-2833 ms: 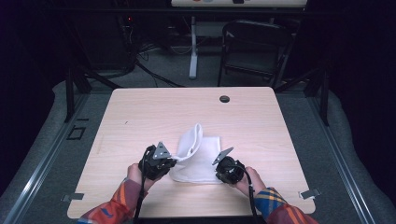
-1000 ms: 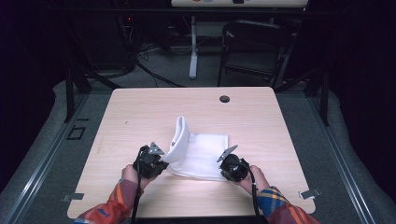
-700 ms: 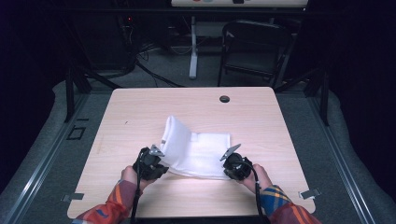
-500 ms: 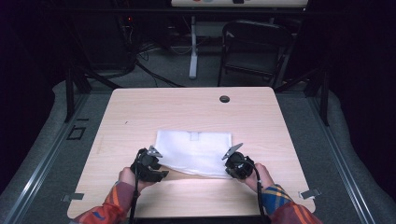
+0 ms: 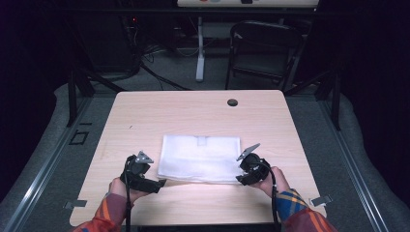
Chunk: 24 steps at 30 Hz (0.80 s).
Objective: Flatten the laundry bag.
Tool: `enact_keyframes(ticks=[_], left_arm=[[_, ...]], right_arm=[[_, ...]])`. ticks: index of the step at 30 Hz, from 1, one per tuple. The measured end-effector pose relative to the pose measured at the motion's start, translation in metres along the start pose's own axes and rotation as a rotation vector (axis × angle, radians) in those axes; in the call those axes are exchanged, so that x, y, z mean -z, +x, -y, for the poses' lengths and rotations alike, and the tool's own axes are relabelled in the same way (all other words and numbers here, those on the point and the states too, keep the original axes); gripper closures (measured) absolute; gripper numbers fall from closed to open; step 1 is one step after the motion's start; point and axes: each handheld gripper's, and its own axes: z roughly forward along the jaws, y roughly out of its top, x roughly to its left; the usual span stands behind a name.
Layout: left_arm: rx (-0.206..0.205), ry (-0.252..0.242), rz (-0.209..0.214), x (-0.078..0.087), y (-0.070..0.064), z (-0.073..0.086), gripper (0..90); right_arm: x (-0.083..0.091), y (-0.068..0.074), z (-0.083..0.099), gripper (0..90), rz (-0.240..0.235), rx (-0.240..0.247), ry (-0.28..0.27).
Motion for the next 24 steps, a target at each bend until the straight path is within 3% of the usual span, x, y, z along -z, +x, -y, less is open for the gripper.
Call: enact_keyframes(ticks=[6,11,16,22,24], left_arm=[[0.014,-0.046,-0.029,0.012,0.003,0.001,11.3],[0.015,-0.075,-0.026,0.021,0.005,0.001,12.0],[-0.059,-0.08,0.009,0.017,-0.008,-0.012,15.0],[-0.146,-0.07,0.073,-0.011,-0.028,-0.034,16.2],[-0.191,-0.039,0.091,-0.025,-0.039,-0.041,16.9]], right_arm=[[0.012,-0.001,0.004,19.8,-0.022,-0.032,-0.006],[0.016,0.001,0.006,15.1,-0.033,-0.036,-0.01],[0.022,0.006,0.007,14.6,-0.047,-0.044,-0.042],[0.021,0.007,0.006,14.7,-0.043,-0.039,-0.038],[0.021,0.007,0.006,14.9,-0.051,-0.039,-0.044]])
